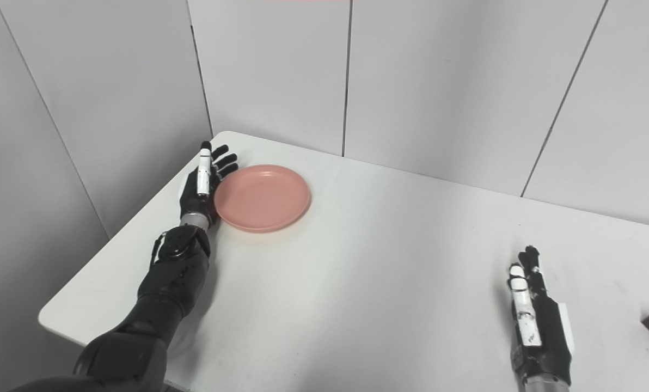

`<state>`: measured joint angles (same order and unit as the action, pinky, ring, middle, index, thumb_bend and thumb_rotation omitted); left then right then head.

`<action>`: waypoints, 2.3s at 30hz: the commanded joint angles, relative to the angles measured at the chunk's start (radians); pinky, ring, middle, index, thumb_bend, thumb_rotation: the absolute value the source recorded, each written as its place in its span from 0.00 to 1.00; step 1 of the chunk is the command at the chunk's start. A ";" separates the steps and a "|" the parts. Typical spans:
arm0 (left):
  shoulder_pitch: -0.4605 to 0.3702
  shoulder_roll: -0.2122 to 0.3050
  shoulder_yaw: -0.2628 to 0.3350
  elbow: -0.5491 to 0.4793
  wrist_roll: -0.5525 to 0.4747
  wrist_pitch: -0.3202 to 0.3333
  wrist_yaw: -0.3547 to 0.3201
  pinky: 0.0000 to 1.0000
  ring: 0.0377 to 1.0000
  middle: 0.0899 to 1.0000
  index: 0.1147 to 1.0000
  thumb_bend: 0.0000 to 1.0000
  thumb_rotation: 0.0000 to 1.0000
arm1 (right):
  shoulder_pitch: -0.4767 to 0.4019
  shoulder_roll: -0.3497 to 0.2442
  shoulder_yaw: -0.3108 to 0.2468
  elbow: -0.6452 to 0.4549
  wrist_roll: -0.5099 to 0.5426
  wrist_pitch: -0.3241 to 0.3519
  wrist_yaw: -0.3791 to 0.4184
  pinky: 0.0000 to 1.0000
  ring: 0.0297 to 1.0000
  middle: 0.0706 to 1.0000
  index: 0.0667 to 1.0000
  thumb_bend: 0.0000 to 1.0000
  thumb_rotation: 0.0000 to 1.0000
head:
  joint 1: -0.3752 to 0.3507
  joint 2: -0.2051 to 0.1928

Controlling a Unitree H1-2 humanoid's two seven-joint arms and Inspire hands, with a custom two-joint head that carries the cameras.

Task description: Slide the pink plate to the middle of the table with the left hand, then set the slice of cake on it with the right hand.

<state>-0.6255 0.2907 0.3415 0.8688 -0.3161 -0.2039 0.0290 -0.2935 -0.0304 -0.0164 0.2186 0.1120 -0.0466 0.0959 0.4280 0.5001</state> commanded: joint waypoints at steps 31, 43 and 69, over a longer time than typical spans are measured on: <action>-0.021 -0.083 -0.102 -0.160 0.002 0.143 -0.090 0.78 0.81 0.80 0.78 0.60 1.00 | -0.012 0.016 0.001 -0.030 0.001 0.002 -0.003 1.00 1.00 1.00 1.00 0.51 0.79 | -0.014 0.008; 0.003 -0.138 -0.173 -0.227 0.064 0.127 -0.092 0.82 0.84 0.82 0.80 0.61 1.00 | -0.014 0.022 0.004 -0.032 -0.004 0.016 -0.014 1.00 1.00 1.00 1.00 0.55 0.82 | -0.018 0.017; 0.128 -0.227 -0.262 -0.479 0.108 0.281 -0.114 0.90 0.90 0.87 0.86 0.58 1.00 | -0.003 0.050 0.044 -0.070 -0.097 0.021 -0.066 1.00 1.00 1.00 1.00 0.50 0.84 | -0.236 0.089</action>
<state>-0.4796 0.0668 0.0861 0.4296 -0.1987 0.0665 -0.0670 -0.2708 0.0066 0.0231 0.1818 0.0257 -0.0278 0.0404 0.1996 0.5859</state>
